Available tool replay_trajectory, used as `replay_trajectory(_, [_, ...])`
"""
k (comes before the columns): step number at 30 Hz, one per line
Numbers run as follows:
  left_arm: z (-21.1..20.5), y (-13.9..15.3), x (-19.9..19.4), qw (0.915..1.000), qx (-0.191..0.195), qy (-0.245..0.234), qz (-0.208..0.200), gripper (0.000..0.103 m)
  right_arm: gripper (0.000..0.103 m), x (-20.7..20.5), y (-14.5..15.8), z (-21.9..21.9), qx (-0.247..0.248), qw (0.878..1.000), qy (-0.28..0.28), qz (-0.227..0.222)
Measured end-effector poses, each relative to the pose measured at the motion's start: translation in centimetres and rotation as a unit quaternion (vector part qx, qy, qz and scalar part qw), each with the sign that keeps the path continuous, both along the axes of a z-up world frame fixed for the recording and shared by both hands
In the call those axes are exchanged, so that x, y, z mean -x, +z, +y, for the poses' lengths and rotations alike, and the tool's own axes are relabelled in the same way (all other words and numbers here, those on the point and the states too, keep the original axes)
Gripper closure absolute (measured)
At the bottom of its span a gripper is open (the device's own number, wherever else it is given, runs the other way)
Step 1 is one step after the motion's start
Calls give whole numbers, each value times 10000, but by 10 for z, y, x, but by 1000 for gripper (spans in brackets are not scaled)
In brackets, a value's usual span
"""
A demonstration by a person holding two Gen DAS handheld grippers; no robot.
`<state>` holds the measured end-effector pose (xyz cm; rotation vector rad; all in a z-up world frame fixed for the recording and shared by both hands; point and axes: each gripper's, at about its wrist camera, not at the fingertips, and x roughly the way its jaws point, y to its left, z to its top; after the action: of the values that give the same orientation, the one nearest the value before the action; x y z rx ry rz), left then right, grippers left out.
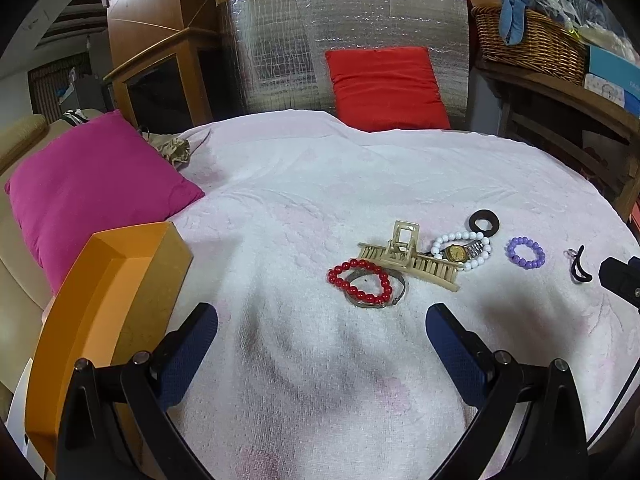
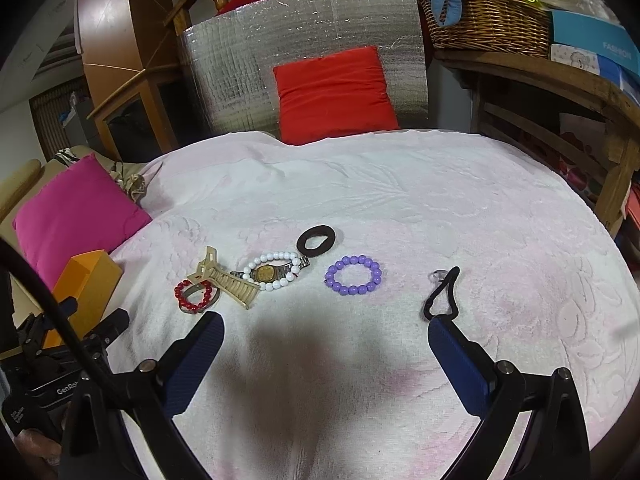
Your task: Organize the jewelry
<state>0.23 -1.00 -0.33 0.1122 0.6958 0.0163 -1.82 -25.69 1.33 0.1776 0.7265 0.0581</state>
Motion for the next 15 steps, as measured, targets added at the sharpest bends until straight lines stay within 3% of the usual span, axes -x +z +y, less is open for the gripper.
replay_trajectory(15, [0,2,2,9998,-159,84,-90,0,0,-1,0,4,42,10000,12,1])
